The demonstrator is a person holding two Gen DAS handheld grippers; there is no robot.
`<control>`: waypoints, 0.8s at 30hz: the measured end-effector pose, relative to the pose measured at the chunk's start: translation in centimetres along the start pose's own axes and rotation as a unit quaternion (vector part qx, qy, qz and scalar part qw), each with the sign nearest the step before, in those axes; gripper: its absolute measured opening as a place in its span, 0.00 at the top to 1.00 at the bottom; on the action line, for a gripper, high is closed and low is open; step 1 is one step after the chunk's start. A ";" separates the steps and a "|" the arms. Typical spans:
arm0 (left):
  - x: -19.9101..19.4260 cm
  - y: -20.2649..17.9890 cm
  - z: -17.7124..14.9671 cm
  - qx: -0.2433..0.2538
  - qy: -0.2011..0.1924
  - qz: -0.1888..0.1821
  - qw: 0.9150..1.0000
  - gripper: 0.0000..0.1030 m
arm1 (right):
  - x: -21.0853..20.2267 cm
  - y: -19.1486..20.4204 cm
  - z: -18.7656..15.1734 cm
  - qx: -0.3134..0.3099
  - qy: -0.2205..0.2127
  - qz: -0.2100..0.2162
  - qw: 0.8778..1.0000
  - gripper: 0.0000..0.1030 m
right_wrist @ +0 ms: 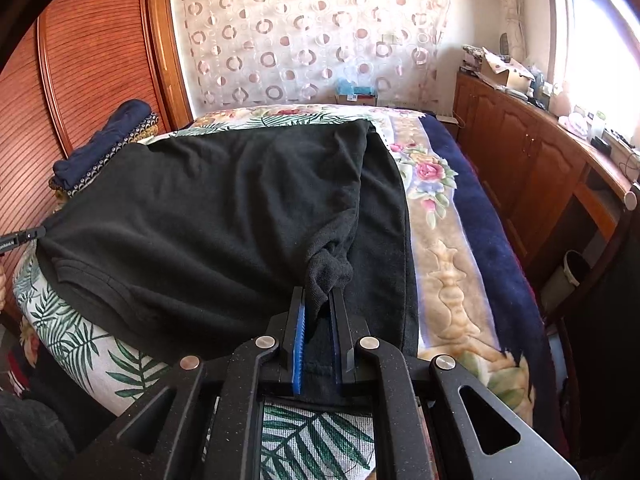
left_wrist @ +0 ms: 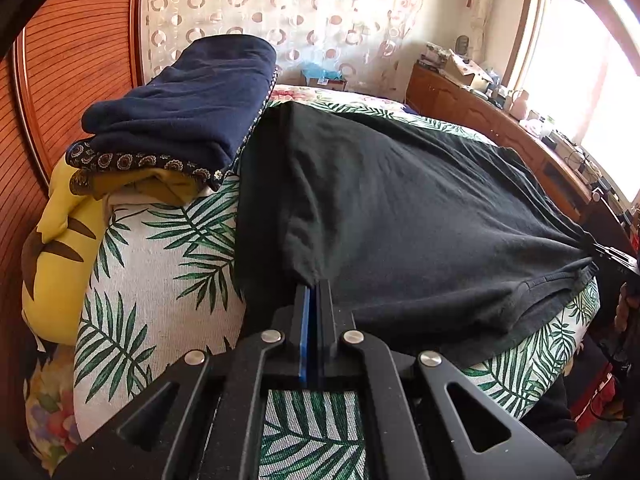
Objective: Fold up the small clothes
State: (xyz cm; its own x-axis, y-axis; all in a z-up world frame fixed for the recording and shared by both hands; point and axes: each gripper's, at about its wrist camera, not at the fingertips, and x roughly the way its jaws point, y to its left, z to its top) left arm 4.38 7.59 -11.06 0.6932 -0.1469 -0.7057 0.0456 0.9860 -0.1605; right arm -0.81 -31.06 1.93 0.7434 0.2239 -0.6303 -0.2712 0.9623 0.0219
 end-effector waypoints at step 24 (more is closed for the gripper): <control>0.4 0.2 -0.1 -0.001 0.013 0.027 1.000 0.22 | 3.2 5.9 -0.3 -0.051 0.004 0.051 0.997 0.58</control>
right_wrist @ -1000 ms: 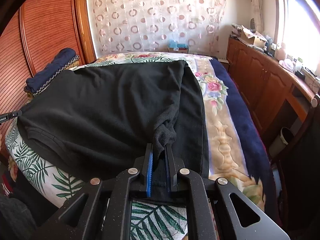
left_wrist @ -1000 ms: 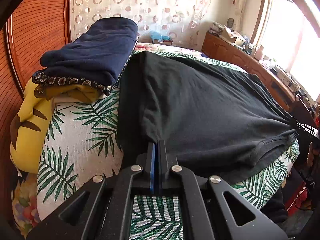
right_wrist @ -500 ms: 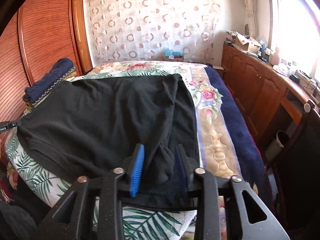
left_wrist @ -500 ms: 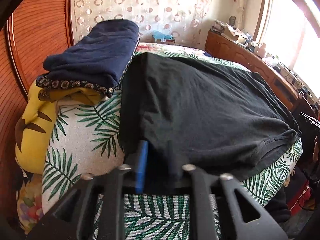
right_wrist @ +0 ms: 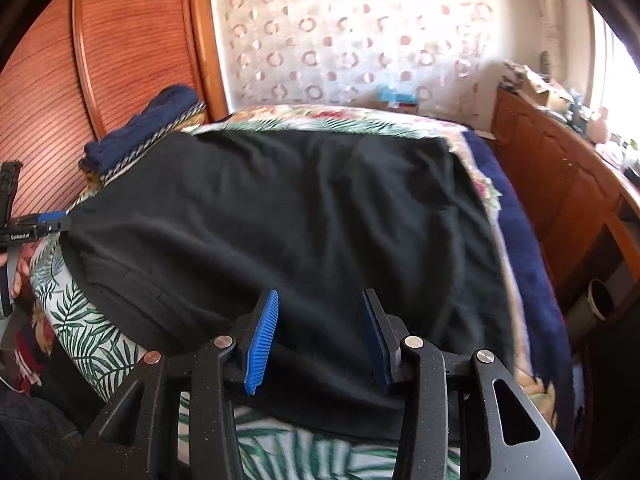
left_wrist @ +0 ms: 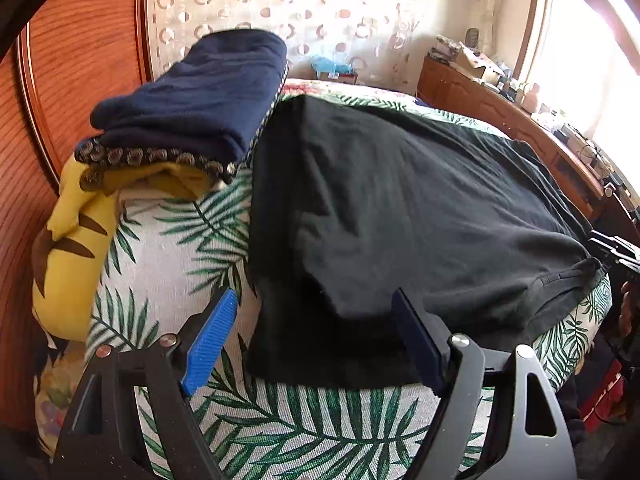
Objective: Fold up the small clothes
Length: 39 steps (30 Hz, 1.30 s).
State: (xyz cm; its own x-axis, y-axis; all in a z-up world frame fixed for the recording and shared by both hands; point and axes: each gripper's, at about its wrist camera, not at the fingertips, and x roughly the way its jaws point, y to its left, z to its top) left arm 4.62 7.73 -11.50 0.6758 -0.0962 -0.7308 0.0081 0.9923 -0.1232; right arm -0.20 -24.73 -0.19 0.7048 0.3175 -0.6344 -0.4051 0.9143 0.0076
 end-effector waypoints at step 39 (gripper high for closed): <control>1.2 -0.5 1.1 -0.032 0.000 -0.077 0.997 0.89 | 3.5 2.0 -2.2 -0.009 -0.033 -0.034 0.999 0.32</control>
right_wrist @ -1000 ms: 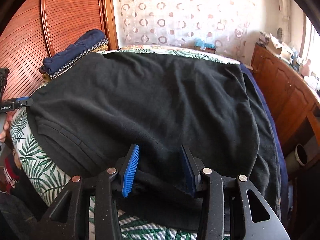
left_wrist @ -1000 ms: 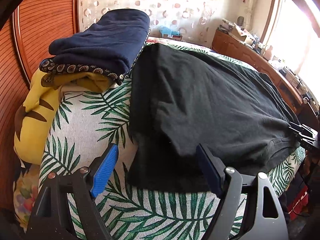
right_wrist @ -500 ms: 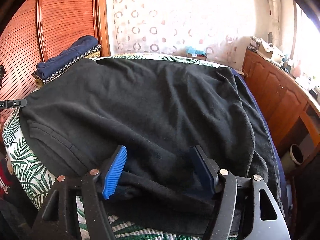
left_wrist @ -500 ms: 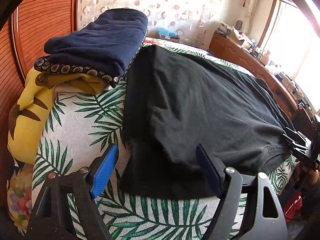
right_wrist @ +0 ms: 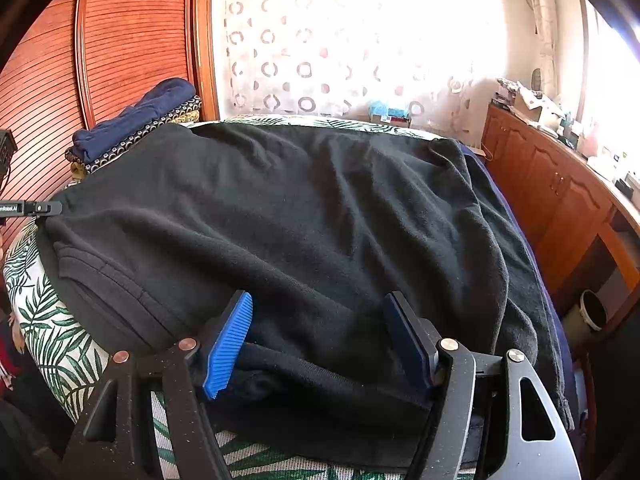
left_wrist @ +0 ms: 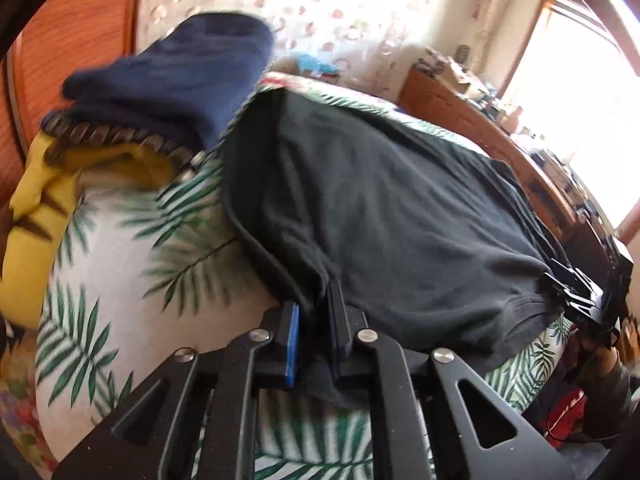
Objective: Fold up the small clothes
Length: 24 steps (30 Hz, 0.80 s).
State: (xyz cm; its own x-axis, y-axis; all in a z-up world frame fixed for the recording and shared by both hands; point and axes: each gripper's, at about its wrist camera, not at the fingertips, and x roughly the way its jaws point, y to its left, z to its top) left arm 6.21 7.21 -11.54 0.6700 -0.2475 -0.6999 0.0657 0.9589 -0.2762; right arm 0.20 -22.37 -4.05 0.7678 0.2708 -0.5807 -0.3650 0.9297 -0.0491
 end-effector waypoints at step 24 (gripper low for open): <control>-2.9 -20.8 10.4 0.150 -0.102 -0.184 0.966 0.92 | -5.4 -5.8 0.9 0.048 -0.027 -0.044 0.998 0.32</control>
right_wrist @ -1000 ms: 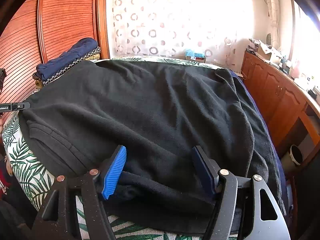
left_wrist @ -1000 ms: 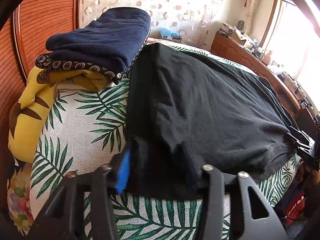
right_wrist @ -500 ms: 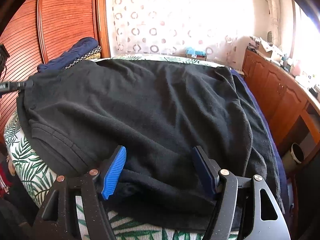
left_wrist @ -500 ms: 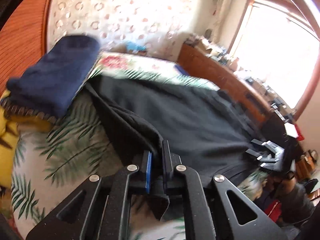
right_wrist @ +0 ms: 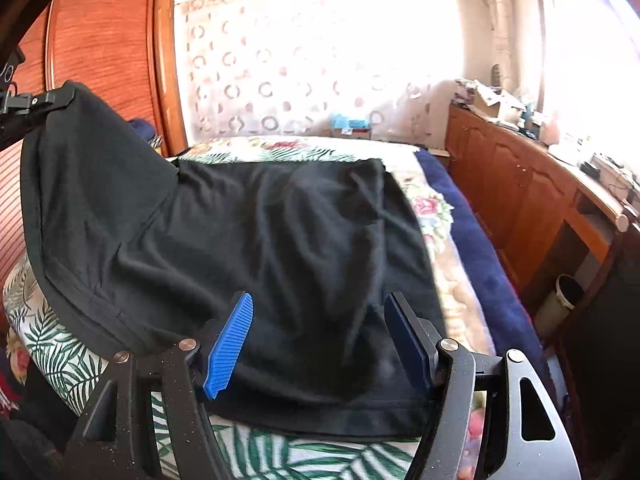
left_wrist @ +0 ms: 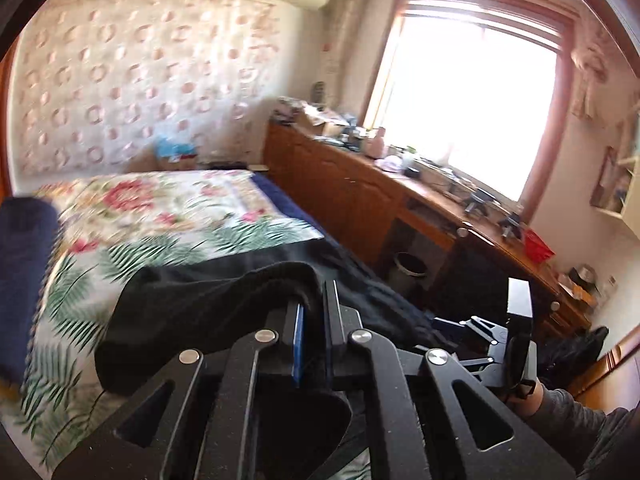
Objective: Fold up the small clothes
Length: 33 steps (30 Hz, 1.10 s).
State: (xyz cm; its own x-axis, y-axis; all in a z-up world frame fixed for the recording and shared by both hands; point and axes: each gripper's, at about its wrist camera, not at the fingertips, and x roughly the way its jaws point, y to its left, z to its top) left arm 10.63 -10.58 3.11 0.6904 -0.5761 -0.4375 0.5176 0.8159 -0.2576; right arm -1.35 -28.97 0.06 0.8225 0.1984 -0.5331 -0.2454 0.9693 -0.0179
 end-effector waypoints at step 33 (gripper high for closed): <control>1.9 -0.5 -4.3 0.029 0.074 0.037 0.996 0.22 | -0.6 -0.7 1.3 -0.005 -0.019 -0.002 1.000 0.32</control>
State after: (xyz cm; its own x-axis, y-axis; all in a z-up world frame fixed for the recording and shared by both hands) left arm 9.54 -11.84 -1.28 0.6478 -0.4969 -0.5775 0.4993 0.8494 -0.1708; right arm -1.01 -29.59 1.47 0.8421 0.2000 -0.5009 -0.2473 0.9685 -0.0289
